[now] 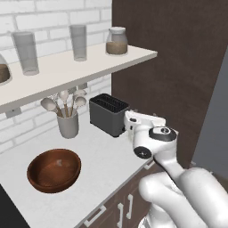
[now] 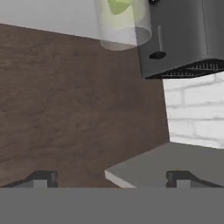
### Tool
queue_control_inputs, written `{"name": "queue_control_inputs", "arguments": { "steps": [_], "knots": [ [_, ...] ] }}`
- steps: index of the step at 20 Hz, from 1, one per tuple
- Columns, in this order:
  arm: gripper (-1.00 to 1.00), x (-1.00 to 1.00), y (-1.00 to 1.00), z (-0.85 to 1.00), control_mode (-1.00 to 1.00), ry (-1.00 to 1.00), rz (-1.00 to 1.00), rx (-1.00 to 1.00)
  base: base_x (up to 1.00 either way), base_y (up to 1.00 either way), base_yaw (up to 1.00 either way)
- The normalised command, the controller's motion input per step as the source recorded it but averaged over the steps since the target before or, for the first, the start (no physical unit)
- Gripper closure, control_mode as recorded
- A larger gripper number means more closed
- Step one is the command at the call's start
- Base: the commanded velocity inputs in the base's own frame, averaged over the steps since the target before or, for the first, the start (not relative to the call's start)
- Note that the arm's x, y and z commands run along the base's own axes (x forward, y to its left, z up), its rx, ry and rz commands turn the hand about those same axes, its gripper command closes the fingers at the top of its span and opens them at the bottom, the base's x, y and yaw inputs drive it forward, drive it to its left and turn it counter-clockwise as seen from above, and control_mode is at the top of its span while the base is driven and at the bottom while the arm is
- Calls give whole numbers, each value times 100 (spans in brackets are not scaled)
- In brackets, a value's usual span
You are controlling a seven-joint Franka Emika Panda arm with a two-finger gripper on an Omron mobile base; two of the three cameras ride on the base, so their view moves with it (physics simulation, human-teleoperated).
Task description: Grab a lemon wedge from the fridge and one ice cube from the ice bowl, and put them in the glass of lemonade.
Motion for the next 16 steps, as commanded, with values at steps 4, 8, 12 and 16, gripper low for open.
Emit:
{"name": "queue_control_inputs", "arguments": {
  "steps": [4,8,12,16],
  "knots": [
    [-100,-74,1,100,-100,-17,6,0,0,0,0],
    [-100,-100,16,51,-100,4,2,0,0,0,0],
    [-100,-100,16,49,-100,15,0,0,0,0,0],
    [-100,-100,21,32,-100,21,2,0,0,0,0]
  ]
}}
